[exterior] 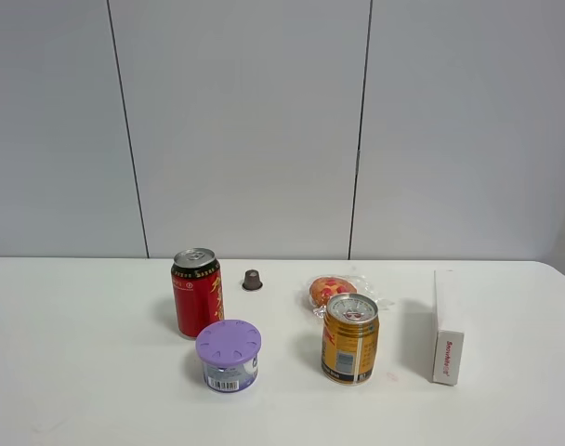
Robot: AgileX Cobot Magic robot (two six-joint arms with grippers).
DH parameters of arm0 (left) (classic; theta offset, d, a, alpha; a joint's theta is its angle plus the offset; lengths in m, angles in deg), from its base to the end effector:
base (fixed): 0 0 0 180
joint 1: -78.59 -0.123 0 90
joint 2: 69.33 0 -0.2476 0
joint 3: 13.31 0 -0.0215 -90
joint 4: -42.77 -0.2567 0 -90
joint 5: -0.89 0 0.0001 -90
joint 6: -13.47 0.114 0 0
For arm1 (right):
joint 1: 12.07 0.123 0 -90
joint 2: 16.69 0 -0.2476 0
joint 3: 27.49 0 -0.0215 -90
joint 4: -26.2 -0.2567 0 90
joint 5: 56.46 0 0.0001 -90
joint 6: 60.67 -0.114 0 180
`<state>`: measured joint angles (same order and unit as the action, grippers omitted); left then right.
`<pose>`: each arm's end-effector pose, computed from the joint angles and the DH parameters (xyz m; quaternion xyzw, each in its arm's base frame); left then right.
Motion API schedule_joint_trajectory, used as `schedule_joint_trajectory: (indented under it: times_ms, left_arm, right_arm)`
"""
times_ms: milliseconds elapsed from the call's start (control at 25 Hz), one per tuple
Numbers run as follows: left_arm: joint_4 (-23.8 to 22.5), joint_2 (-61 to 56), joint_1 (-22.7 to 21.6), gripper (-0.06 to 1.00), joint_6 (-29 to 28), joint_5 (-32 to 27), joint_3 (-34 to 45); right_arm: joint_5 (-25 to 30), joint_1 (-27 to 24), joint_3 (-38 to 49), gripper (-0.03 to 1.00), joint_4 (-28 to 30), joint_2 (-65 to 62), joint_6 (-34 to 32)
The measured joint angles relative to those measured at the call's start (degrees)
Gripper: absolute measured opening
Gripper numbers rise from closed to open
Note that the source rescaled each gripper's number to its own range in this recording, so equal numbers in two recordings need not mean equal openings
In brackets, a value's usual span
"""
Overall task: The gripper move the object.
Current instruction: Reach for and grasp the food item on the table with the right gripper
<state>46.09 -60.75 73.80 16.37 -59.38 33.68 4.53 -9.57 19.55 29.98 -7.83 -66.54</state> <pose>0.0575 -0.0009 0.2732 -0.0128 0.8469 0.0067 0.5316 0.0576 -0.0041 0.2714 0.0265 0.8513 0.0053 0.5240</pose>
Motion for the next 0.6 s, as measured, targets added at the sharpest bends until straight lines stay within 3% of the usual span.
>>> schedule_joint_trajectory:
  times_ms: [600]
  left_arm:
    - [0.0, 0.0, 0.0, 1.0, 0.0, 0.0, 0.0]
  right_arm:
    - [0.0, 0.0, 0.0, 1.0, 0.0, 0.0, 0.0]
